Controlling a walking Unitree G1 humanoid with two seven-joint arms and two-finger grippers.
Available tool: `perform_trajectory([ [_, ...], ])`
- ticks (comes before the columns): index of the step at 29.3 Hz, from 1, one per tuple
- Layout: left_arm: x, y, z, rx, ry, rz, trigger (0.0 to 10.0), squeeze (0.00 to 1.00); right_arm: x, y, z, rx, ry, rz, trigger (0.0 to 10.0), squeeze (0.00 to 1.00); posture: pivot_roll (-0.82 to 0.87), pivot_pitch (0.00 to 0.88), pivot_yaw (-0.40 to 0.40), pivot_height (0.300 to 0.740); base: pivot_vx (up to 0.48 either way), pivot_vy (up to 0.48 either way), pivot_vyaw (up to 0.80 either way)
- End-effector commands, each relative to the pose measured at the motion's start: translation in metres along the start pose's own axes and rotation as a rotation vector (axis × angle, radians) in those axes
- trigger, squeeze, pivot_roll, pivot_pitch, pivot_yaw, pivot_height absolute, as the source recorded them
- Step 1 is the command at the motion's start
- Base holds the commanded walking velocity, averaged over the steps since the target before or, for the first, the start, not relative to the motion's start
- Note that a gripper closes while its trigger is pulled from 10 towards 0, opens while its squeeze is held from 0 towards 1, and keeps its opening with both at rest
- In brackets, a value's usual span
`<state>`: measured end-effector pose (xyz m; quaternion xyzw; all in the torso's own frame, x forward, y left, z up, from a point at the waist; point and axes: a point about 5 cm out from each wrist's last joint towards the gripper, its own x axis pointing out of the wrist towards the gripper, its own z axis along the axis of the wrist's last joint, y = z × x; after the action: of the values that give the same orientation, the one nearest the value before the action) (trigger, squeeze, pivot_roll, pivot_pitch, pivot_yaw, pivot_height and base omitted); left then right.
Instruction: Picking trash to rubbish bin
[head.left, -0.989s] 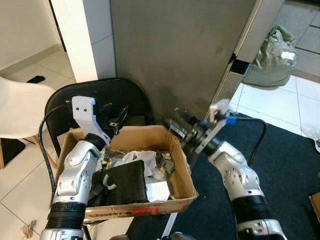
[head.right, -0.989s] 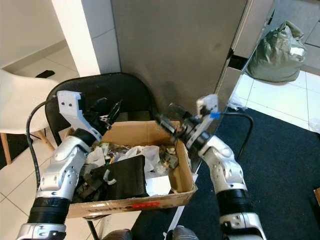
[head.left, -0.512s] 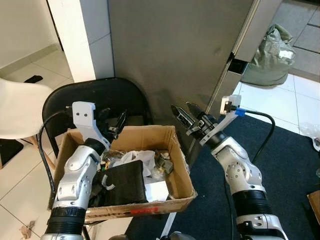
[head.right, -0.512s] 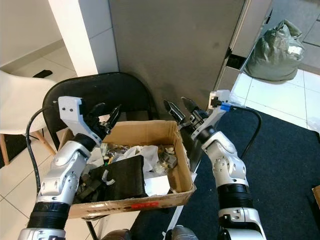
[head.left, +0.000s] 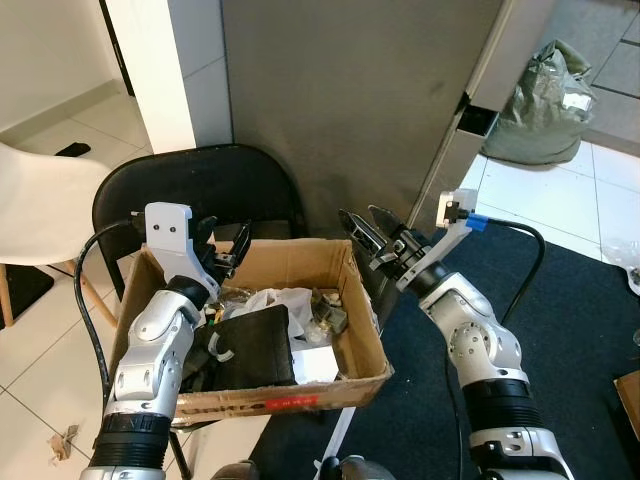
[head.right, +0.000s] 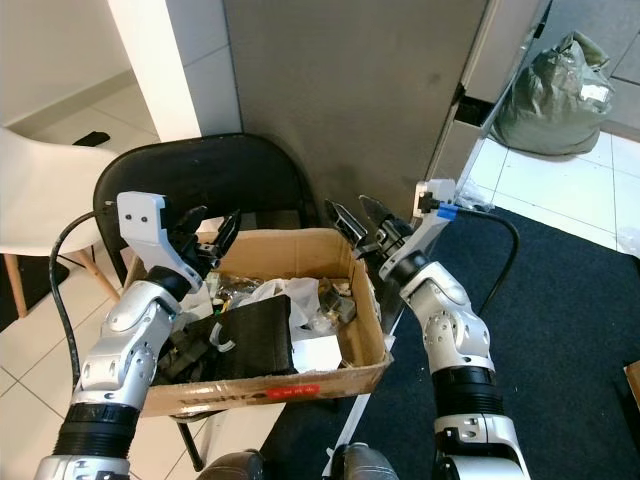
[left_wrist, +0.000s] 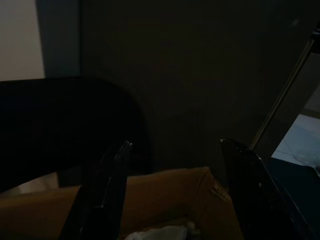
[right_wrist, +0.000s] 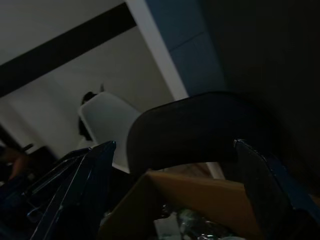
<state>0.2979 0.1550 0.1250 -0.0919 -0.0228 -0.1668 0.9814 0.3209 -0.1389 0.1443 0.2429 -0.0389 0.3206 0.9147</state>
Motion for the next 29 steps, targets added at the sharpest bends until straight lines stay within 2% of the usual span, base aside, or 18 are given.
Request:
perform_trajectory([
  [1, -0.0002, -0.0014, -0.0063, 0.002, 0.027, -0.002, 10.0, 0.0, 0.0005, 0.001, 0.0014, -0.004, 0.006, 0.004, 10.0, 0.0, 0.01, 0.0, -0.034, 0.74, -0.334, 0.0, 0.0],
  [29, 0.0006, -0.0028, -0.008, 0.013, 0.035, -0.021, 10.0, 0.0, 0.0005, 0.0018, -0.0001, -0.007, 0.021, 0.016, 10.0, 0.0, 0.01, 0.0, -0.038, 0.74, -0.346, 0.0, 0.0],
])
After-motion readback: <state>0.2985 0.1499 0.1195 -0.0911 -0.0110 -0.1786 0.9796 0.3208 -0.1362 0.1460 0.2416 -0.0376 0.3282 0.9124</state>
